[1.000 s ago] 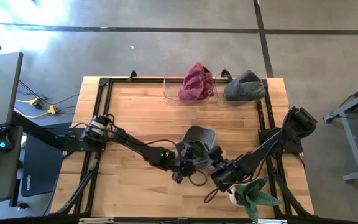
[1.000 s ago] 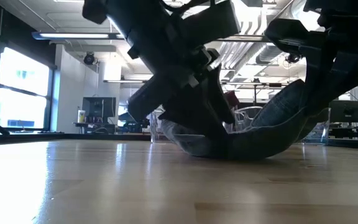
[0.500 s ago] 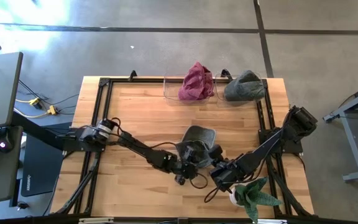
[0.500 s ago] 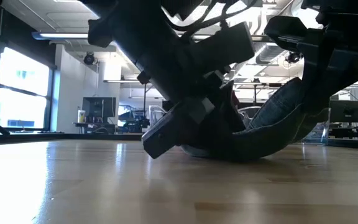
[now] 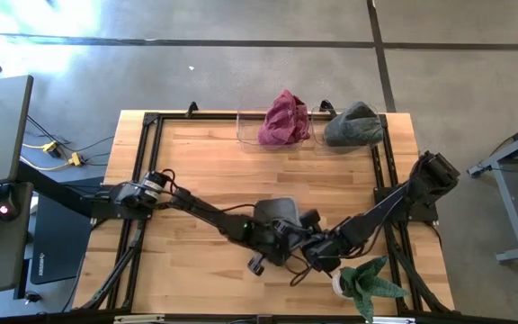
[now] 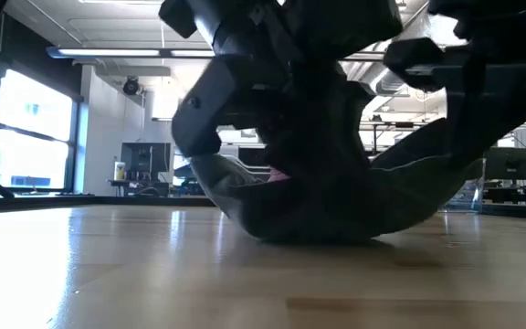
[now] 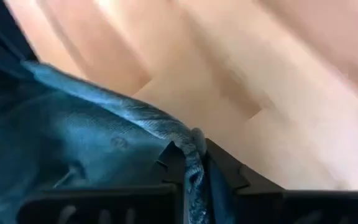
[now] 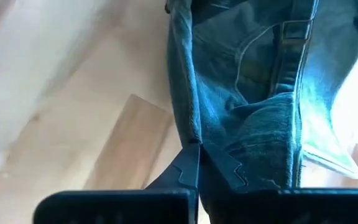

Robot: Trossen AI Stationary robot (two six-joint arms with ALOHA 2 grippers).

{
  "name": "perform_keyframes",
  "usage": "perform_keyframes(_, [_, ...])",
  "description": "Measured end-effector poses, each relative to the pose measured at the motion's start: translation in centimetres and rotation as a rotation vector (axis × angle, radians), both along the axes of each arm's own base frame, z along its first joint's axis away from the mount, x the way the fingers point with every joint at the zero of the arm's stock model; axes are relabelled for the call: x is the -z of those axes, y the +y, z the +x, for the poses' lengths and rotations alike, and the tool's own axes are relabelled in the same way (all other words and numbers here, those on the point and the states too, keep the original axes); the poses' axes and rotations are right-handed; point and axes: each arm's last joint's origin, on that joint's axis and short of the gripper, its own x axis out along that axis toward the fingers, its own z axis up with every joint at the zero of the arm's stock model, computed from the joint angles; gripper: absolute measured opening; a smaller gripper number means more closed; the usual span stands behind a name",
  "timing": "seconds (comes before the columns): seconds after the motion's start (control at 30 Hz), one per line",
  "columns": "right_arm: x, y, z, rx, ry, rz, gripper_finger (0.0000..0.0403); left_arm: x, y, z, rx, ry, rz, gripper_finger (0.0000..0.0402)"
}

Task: Pick & Place hat
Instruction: Put the black cap into the right transparent bin

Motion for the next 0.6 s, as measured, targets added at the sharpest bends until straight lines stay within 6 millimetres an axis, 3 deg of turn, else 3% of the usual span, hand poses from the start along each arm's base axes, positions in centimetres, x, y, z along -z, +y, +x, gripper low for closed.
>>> perform_keyframes(0.13, [0.1,-0.6,0.0,0.095,-0.004,-0.012,0.0029,-0.2,0.2,0.0,-0.055,0.004,0.047,0.0041])
perform_keyframes(0.3, [0.1,-0.7,-0.1,0.167,-0.016,0.001,0.0106,-0.6,0.5,-0.3,-0.098,0.01,0.098,0.0043])
perform_keyframes(0.47, [0.2,-0.7,-0.4,0.147,0.047,0.029,0.0182,-1.4,2.2,0.4,-0.145,0.006,-0.013,0.005])
perform_keyframes(0.6, [0.3,-0.8,-0.7,0.176,0.089,0.047,0.0205,-1.5,4.2,1.0,-0.145,0.043,-0.129,0.0089])
